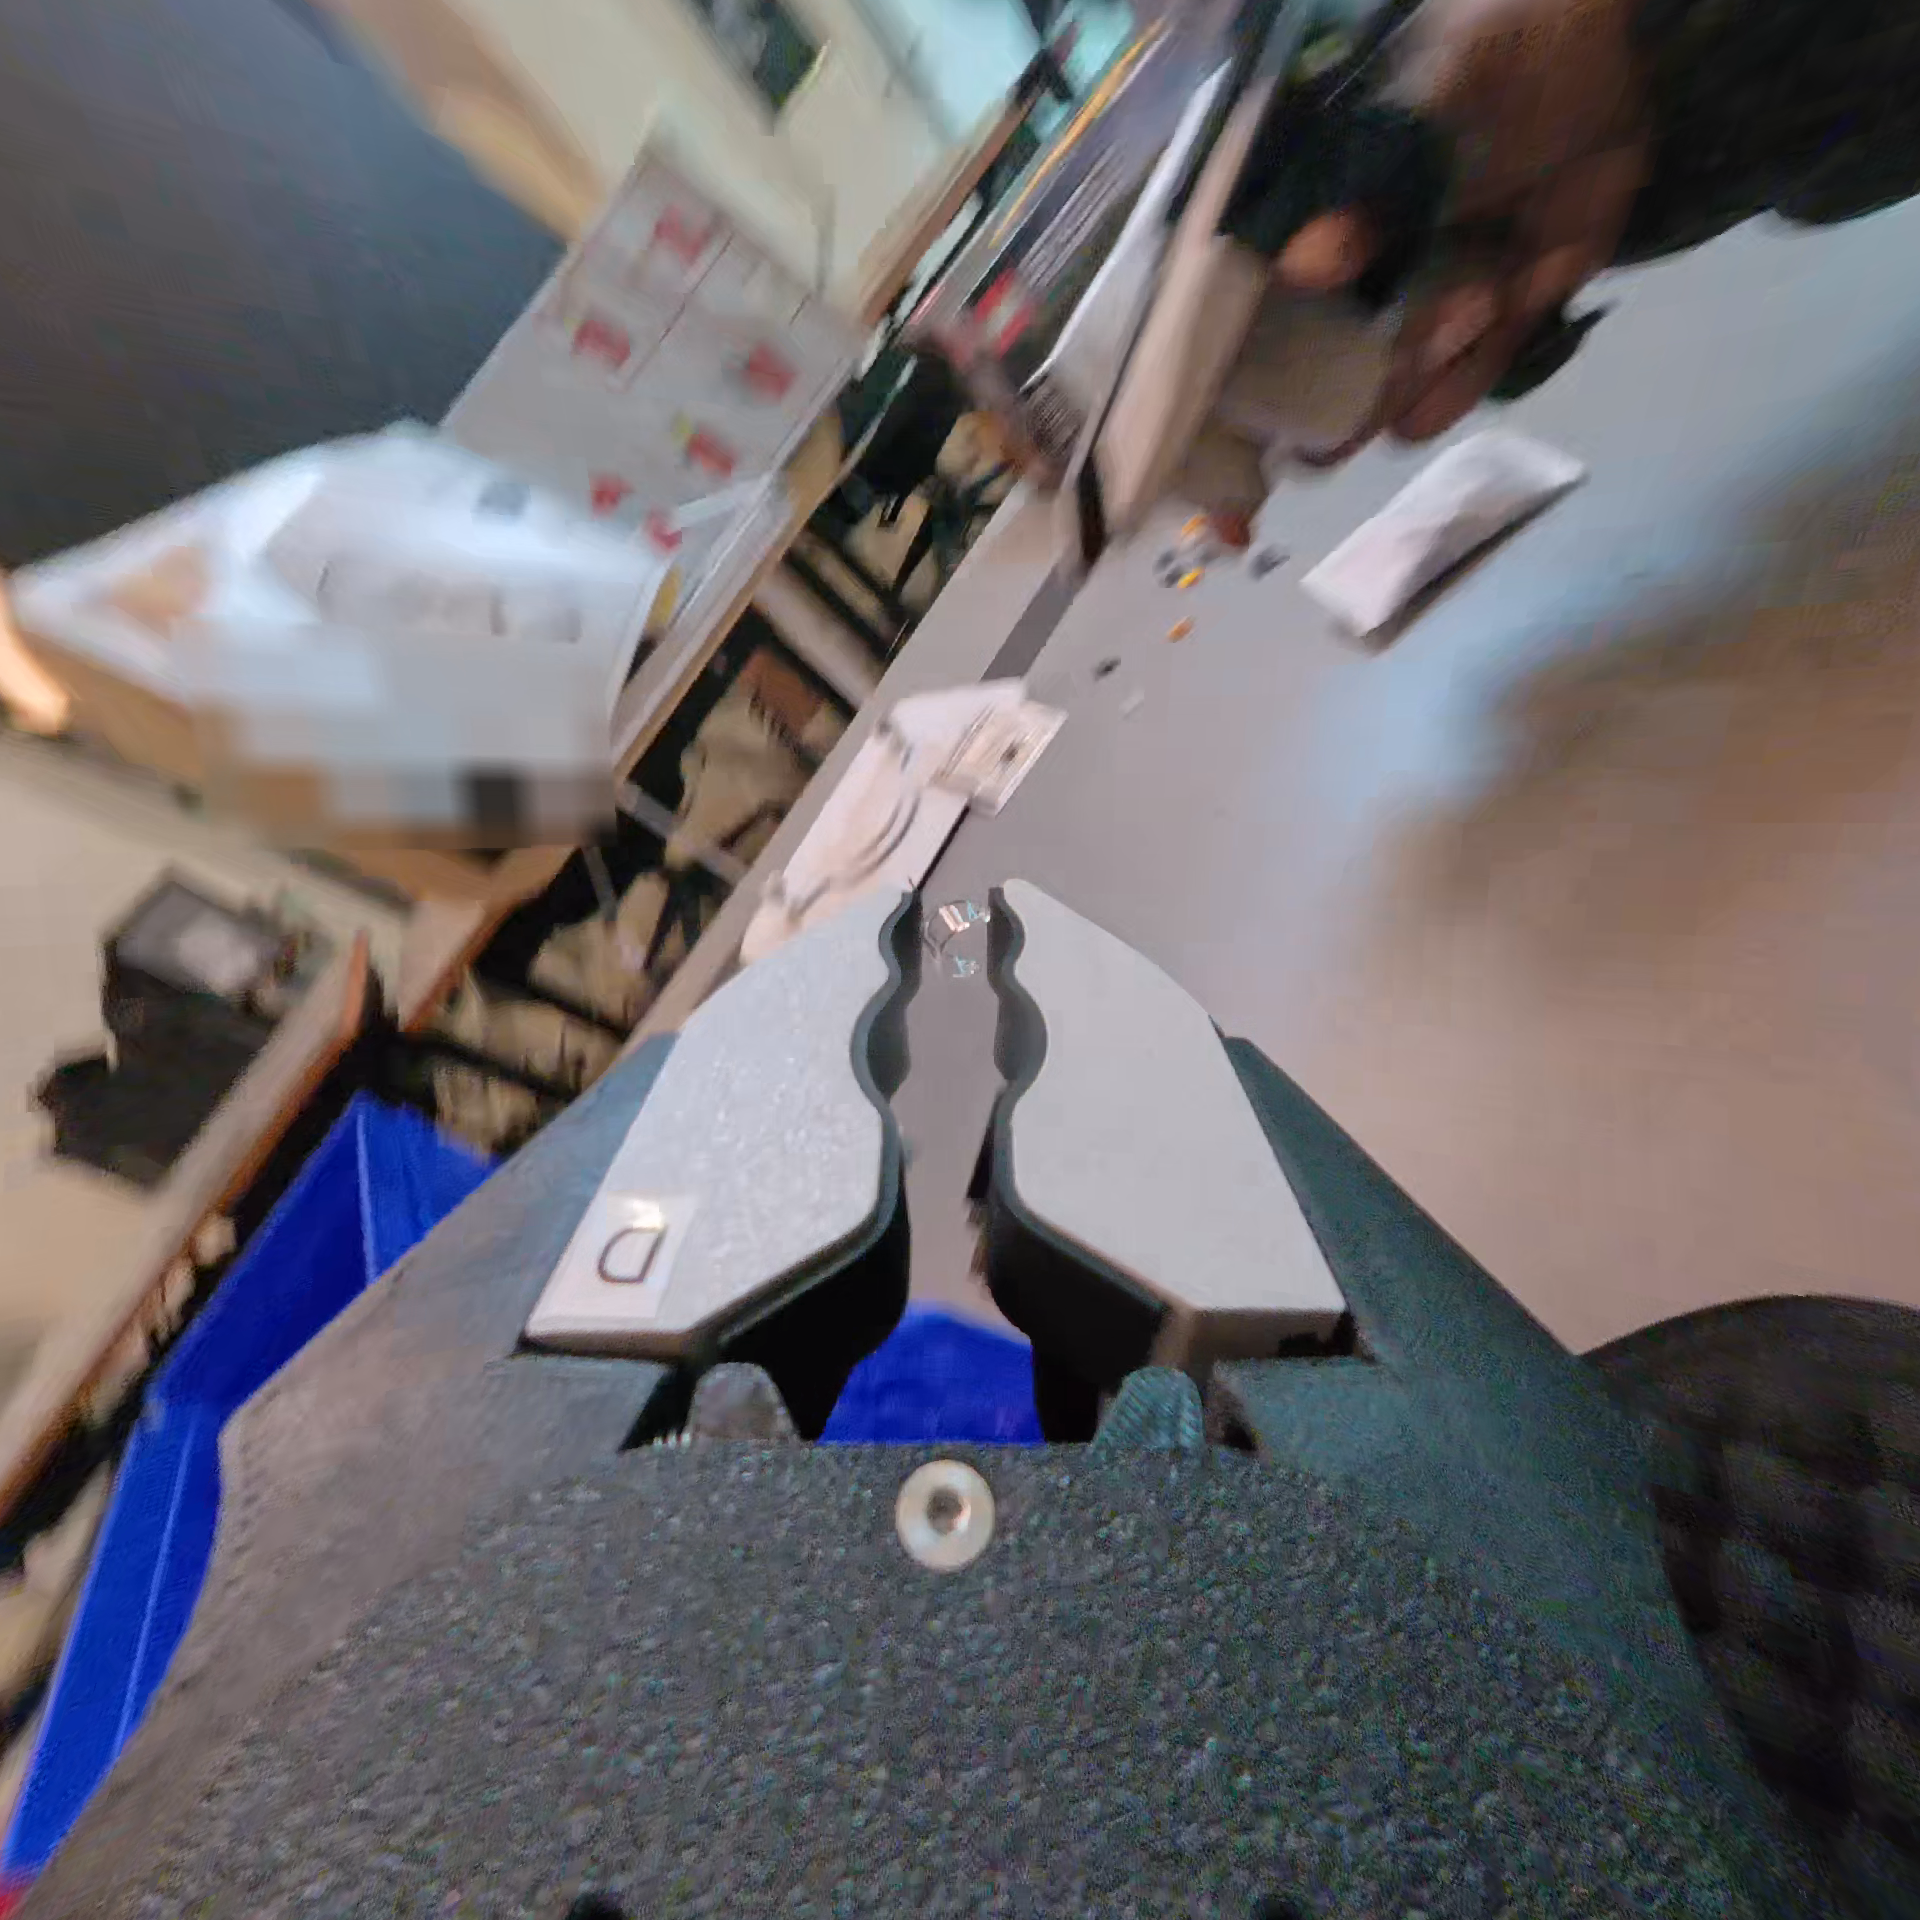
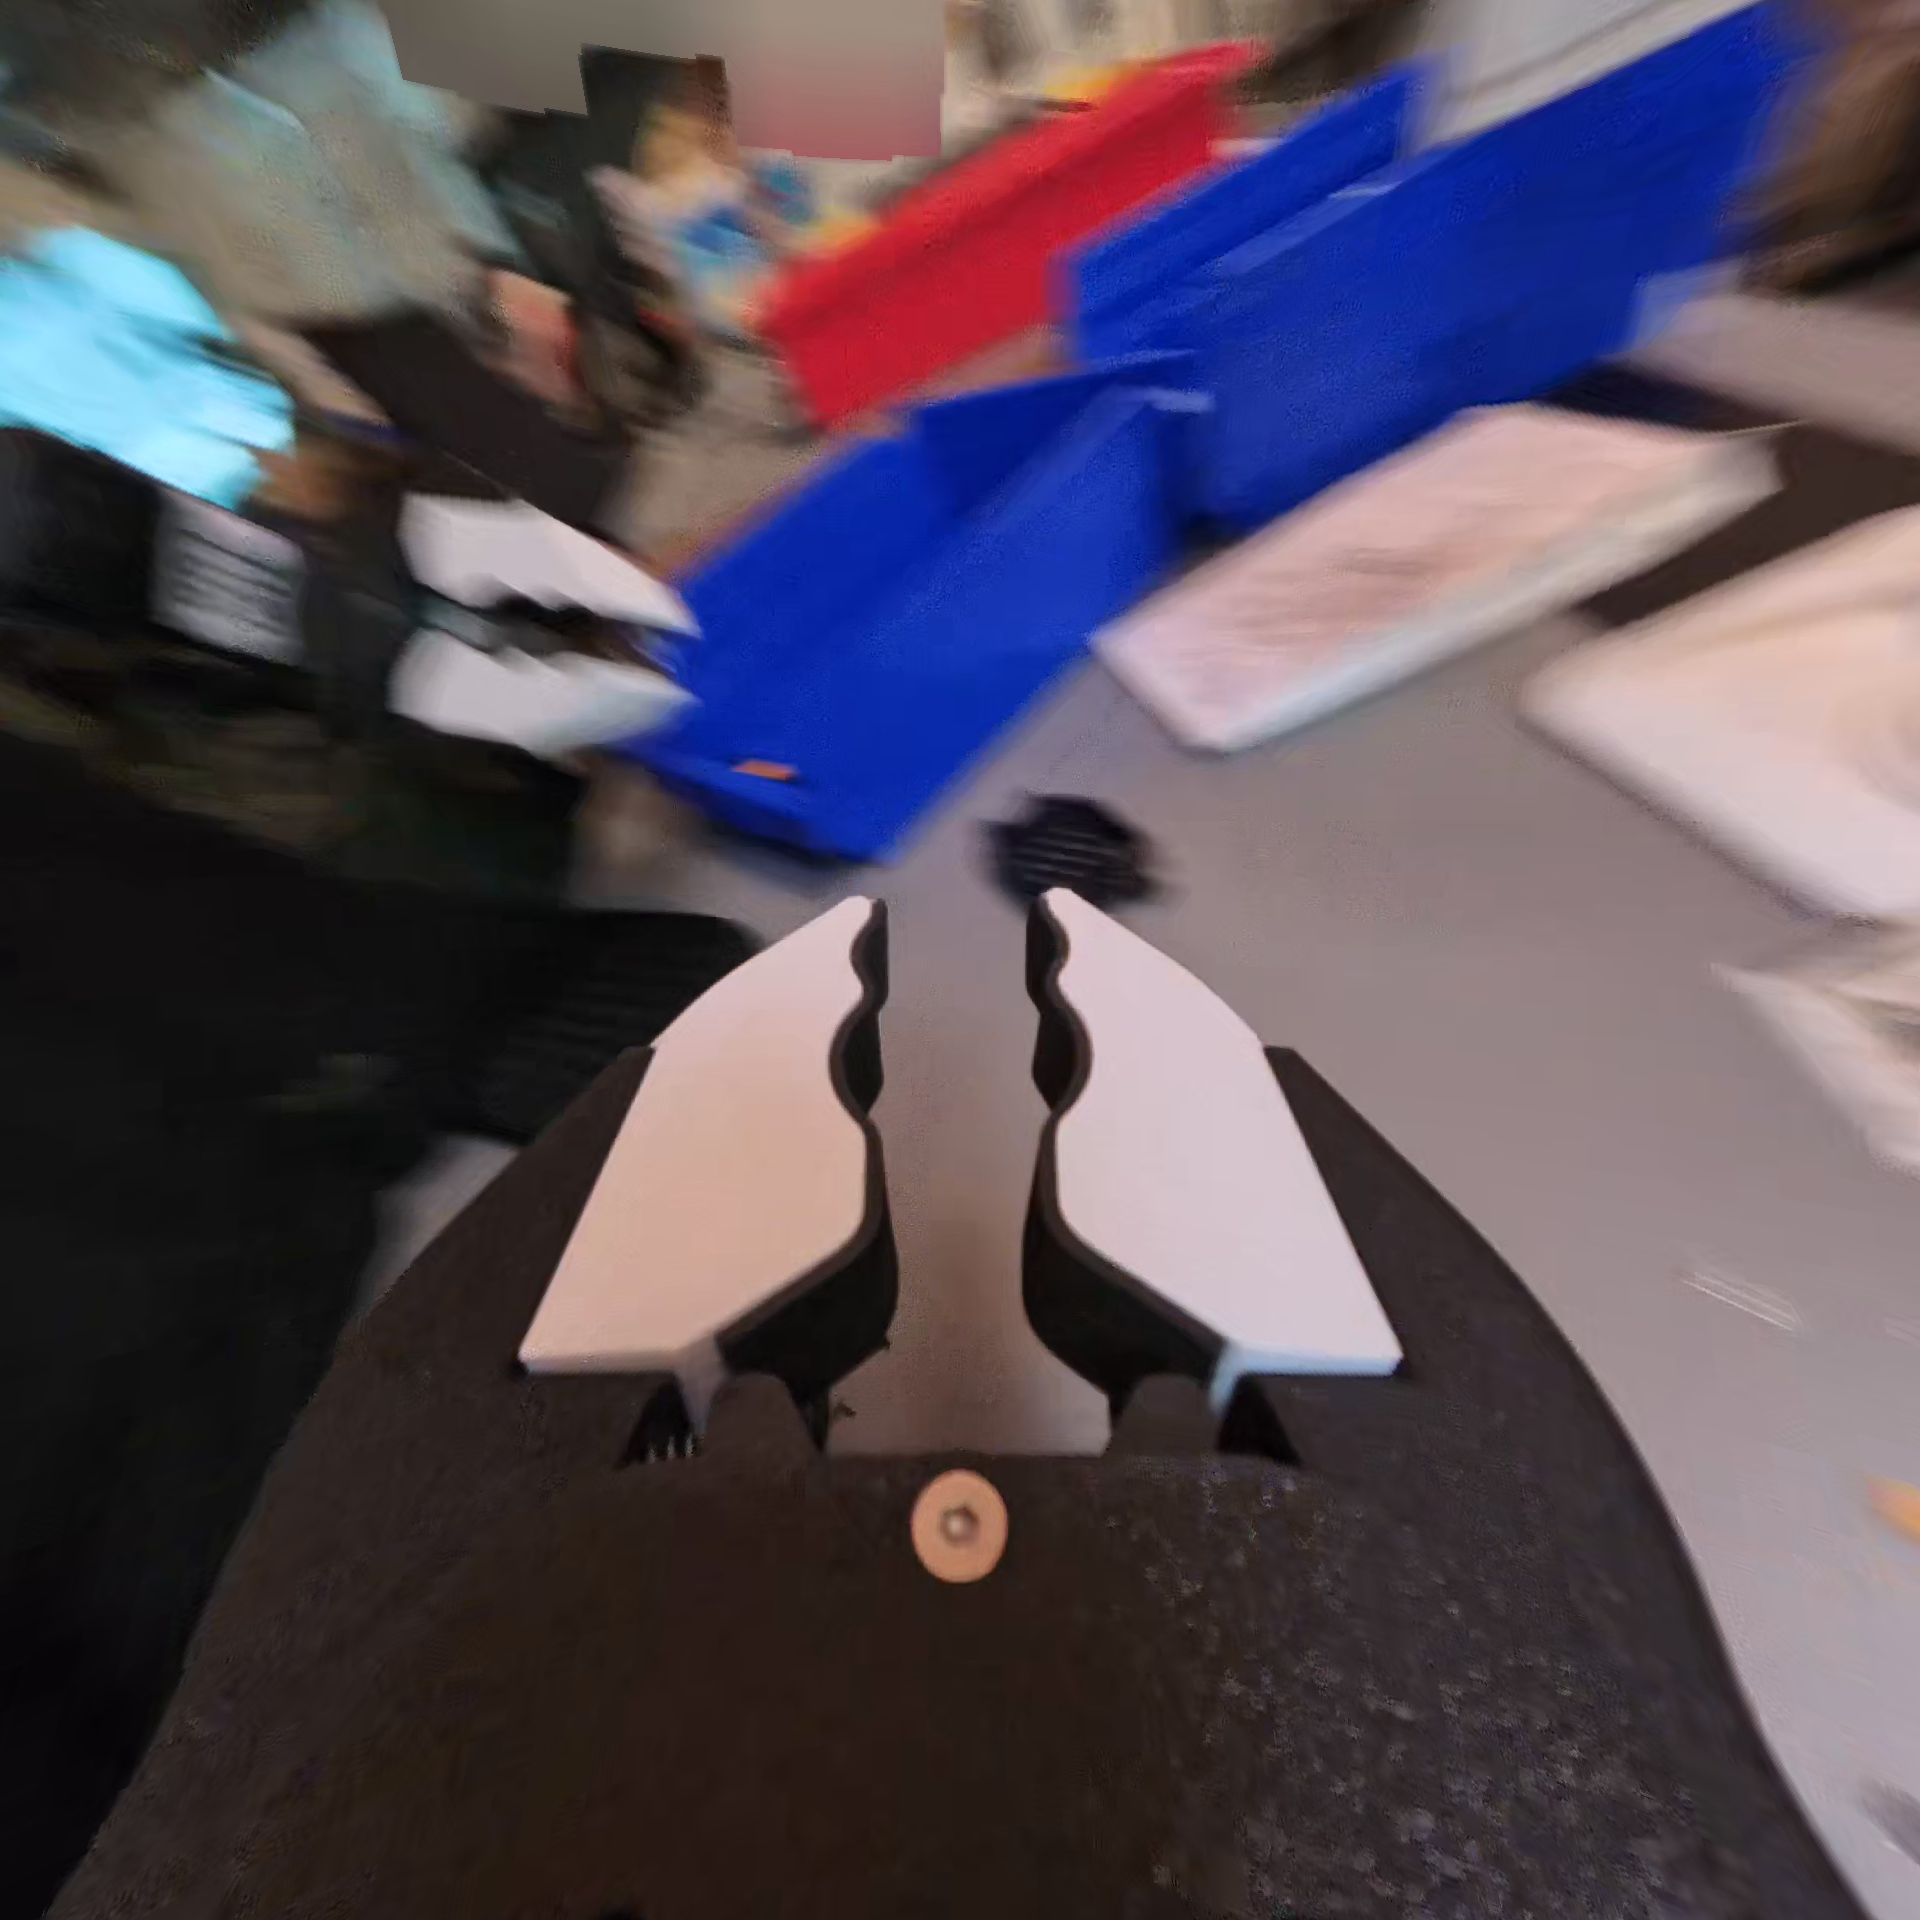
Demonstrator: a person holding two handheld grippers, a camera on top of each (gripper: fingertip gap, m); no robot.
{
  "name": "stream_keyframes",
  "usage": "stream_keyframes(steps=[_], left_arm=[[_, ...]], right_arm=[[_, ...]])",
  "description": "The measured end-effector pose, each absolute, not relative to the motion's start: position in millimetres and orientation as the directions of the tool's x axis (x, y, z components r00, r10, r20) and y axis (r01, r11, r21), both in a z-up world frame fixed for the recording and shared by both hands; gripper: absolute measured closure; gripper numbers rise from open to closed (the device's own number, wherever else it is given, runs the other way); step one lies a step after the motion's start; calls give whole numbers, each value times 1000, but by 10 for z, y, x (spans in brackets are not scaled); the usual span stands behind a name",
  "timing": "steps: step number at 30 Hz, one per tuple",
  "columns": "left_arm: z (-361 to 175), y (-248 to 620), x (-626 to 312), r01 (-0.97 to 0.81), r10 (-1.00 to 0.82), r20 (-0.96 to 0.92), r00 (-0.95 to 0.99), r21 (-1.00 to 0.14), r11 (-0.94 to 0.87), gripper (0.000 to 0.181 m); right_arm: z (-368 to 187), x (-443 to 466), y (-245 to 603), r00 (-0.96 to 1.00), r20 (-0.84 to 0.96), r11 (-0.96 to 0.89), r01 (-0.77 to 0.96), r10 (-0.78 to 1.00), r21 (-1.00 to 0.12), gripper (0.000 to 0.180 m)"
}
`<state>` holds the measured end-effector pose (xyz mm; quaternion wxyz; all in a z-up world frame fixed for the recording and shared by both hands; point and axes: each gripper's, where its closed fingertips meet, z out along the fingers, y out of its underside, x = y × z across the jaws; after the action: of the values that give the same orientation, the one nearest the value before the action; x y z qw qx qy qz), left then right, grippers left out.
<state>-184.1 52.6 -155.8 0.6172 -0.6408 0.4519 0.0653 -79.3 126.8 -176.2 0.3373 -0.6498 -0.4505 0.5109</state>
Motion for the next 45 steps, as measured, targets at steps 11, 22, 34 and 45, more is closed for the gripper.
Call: stream_keyframes(steps=[11, 22, 34, 45], left_arm=[[-2245, 651, -3579, -285, -267, -146, 953, -739, -611, 163], [-2016, 713, -3416, -333, -318, -196, 928, -820, -465, 148], [-1572, 410, -1757, -455, -683, -427, 593, -877, 153, 149], [-1825, 267, -1267, -579, -682, -584, 441, -765, 281, 165]], right_arm=[[-2997, 244, 2499, 557, -9, -418, 612, 831, -671, 155], [-3113, 131, 2555, 514, -59, -449, 680, 856, -580, 172], [-2075, -897, 1099, -21, -310, -273, 423, 951, -864, 173], [-1754, -1358, 176, -341, -556, -446, 351, 758, -823, 173]])
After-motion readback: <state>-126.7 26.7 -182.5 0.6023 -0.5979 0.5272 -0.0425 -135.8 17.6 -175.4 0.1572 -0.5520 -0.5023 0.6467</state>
